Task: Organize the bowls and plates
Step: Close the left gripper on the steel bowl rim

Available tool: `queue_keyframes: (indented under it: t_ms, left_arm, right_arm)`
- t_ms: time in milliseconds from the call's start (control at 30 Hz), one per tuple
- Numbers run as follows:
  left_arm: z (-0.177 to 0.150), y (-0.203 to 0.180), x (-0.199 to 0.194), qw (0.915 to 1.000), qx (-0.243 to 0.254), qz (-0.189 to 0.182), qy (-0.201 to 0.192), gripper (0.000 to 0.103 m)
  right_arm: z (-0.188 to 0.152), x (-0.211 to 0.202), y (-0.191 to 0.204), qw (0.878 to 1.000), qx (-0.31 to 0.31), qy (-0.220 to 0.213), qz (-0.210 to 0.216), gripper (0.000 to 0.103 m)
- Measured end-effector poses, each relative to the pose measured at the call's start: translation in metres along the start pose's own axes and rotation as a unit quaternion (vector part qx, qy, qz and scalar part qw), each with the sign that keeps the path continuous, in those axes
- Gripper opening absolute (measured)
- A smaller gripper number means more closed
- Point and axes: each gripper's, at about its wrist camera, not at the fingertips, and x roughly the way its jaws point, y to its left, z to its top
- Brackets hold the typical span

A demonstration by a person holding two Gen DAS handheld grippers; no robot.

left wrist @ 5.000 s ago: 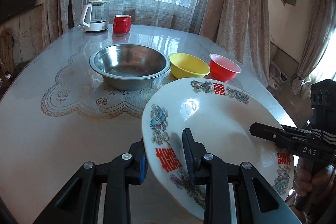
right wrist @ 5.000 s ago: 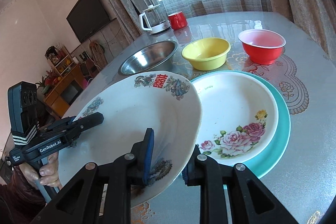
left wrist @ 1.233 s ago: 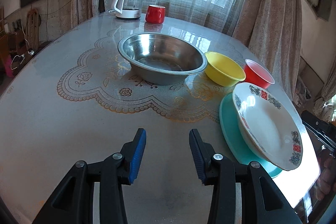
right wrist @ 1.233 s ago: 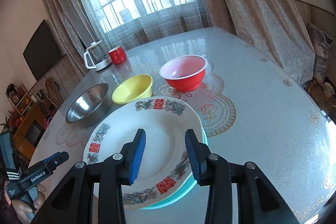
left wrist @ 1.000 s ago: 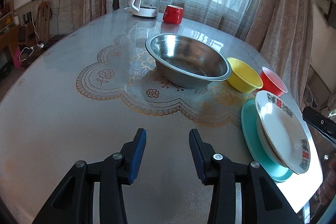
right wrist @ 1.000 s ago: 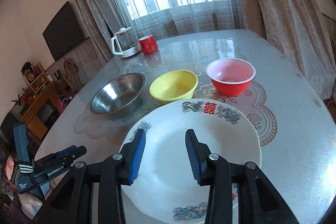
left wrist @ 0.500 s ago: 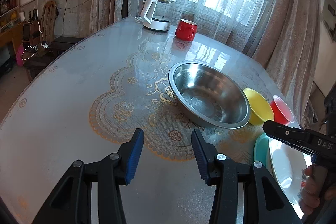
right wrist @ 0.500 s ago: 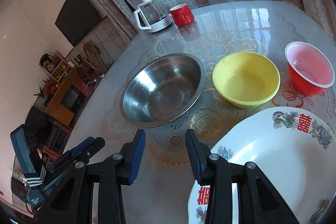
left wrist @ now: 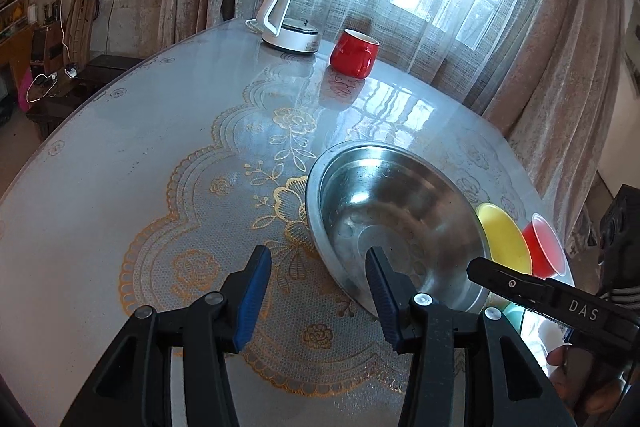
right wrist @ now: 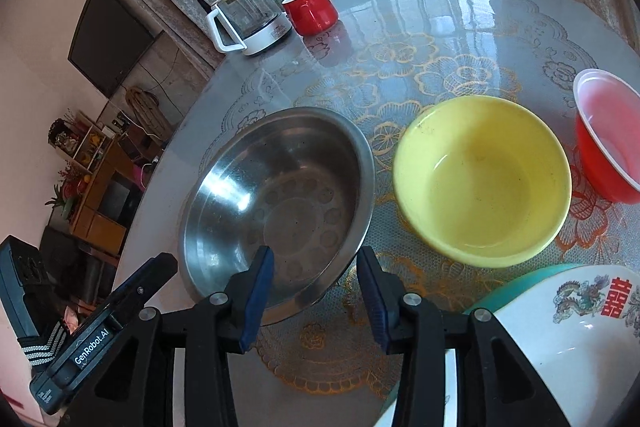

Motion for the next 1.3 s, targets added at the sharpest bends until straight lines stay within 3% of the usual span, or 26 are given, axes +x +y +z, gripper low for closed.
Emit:
queue_keyframes:
  t_ms: [67,233,267,500,833,1300]
  left_arm:
    - [0.002,0.001,0.01,0.9999,-0.009,-0.008,0.011,0.048]
    - [0.0,-0.002,0.018,0.9995,0.004,-0.023,0.021,0.024]
    - [-0.002,-0.005,0.015,0.9996,0.012,-0.021,0.018,0.023]
    - [-0.014,0.002,-0.005,0.9998,0.01,-0.017,0.005,0.024]
    - [-0.046,0.009,-0.063,0.9992,0.033,0.005,-0.022,0.027]
    - [-0.108,0.014,-0.115,0.9996,0.022,-0.002,-0.018,0.03]
  right_arm:
    - [0.002,0.006,-0.001,1.0,0.002,0.004,-0.004,0.044]
    - [0.002,0.017,0.007,1.0,-0.024,0.008,-0.014,0.044]
    - [0.0,0.017,0.011,0.999,-0.033,0.008,-0.017,0.045]
    - [-0.012,0.013,0.03,0.995,-0.09,0.001,-0.037,0.044]
    - [-0.054,-0.007,0.062,0.988,-0.152,0.001,-0.024,0.044]
    - [-0.117,-0.043,0.065,0.986,-0.167,0.006,0.009,0.044]
